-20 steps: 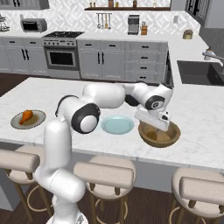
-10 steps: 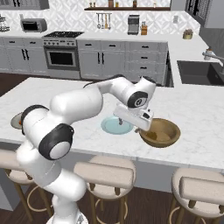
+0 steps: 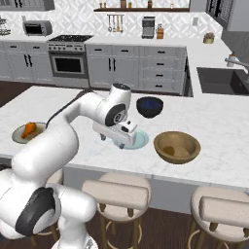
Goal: Pick the chicken drumstick and avocado from their plates and place them in the bowl. Then put the bowl in the fridge.
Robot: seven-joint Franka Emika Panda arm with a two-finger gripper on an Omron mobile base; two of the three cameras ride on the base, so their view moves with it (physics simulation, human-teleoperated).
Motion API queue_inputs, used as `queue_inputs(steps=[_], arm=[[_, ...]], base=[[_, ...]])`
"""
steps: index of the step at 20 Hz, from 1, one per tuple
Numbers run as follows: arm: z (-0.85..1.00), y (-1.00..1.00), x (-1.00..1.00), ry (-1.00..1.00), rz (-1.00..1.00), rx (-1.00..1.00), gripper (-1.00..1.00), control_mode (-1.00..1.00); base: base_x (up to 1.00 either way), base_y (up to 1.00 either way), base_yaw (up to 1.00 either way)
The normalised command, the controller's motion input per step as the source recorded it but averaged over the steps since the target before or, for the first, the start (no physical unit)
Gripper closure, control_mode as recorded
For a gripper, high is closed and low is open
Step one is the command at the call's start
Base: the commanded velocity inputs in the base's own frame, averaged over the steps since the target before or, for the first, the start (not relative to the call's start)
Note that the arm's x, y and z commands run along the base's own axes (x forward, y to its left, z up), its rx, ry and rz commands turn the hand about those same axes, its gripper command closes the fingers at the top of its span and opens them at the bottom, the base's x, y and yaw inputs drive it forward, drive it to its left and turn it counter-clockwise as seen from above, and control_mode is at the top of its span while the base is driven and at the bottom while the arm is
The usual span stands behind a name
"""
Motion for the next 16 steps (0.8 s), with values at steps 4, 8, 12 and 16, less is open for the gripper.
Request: queue_inputs(steps=[4, 8, 12, 16], arm=[[0.42, 1.00, -0.06, 0.13, 0.03, 0.00, -1.00, -1.00], [0.38, 1.00, 0.00, 0.09, 0.07, 0.00, -1.00, -1.00], [0.04, 1.00, 0.00, 0.01, 0.05, -0.01, -1.00, -1.00], [-0.05, 1.00, 0.01, 0.00, 0.04, 0.00, -1.00, -1.00]], base=[[0.00, 0.00, 0.00], [0.00, 0.00, 0.00], [0.00, 0.00, 0.00], [0.00, 0.00, 0.00]])
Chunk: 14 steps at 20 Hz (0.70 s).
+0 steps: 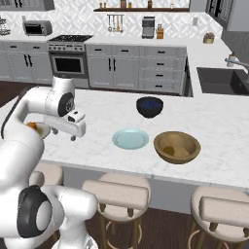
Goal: Pick the chicken drumstick and avocado from their plates and place them in the bowl. Then put the bowl in the fridge.
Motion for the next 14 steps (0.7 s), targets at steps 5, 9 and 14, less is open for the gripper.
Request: queue_inputs(steps=[5, 9, 14], arm=[[-0.15, 1.00, 0.22, 0.03, 0.05, 0.00, -1.00, -1.00], [-0.14, 1.00, 0.24, 0.06, 0.10, 0.00, -1.00, -1.00], [-0.11, 1.00, 0.19, 0.04, 0.05, 0.00, -1.00, -1.00]], base=[[0.00, 0.00, 0.00], [0.00, 0.00, 0.00], [0.00, 0.00, 0.00]])
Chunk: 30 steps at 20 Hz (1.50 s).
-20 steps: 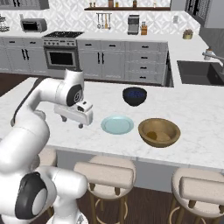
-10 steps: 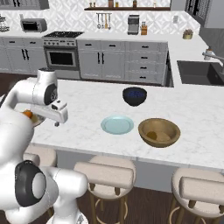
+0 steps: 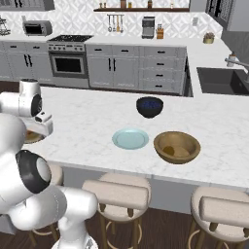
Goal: Pick the chicken drumstick and avocado from their plates and place them in the bowl. Then put the bowl in the fridge.
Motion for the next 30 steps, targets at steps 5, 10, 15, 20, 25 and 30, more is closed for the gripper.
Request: queue_inputs(steps=[5, 10, 15, 20, 25, 30], arm=[[-0.12, 0.96, 0.39, 0.10, 0.02, -0.02, -1.00, -1.00], [-0.07, 0.66, 0.42, 0.07, 0.02, 0.00, -1.00, -1.00], [-0.02, 0.33, 0.26, 0.01, 0.00, -0.04, -1.00, -1.00], [-0.12, 0.17, 0.21, 0.00, 0.00, 0.00, -1.00, -1.00], [-0.37, -0.01, 0.08, 0.00, 0.00, 0.00, -1.00, -1.00], [-0.26, 0.19, 0.09, 0.00, 0.00, 0.00, -1.00, -1.00]], base=[[0.00, 0.00, 0.00], [0.00, 0.00, 0.00], [0.00, 0.00, 0.00], [0.00, 0.00, 0.00], [0.00, 0.00, 0.00], [0.00, 0.00, 0.00]])
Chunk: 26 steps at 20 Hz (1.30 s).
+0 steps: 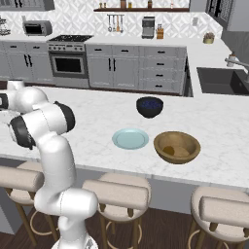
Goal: Pick the chicken drumstick and avocado from their plates and place them in the bowl. Then put the bowl in the fridge.
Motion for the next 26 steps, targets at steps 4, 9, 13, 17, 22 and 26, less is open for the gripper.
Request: queue_inputs(steps=[4, 9, 13, 17, 22, 26], arm=[[-0.10, 0.19, 0.11, 0.00, 0.00, -0.01, -1.00, -1.00], [-0.17, 0.14, 0.15, 0.00, 0.00, -0.02, -1.00, -1.00], [-0.19, 0.07, 0.12, -0.07, 0.00, 0.00, -1.00, -1.00], [-0.26, 0.15, 0.13, -0.14, 0.00, 0.00, -1.00, -1.00], [-0.25, 0.17, 0.11, -0.12, -0.01, 0.00, -1.00, -1.00], [-0.07, 0.05, 0.23, 0.00, 0.00, 0.00, -1.00, -1.00]], base=[[0.00, 0.00, 0.00], [0.00, 0.00, 0.00], [0.00, 0.00, 0.00], [0.00, 0.00, 0.00], [0.00, 0.00, 0.00], [0.00, 0.00, 0.00]])
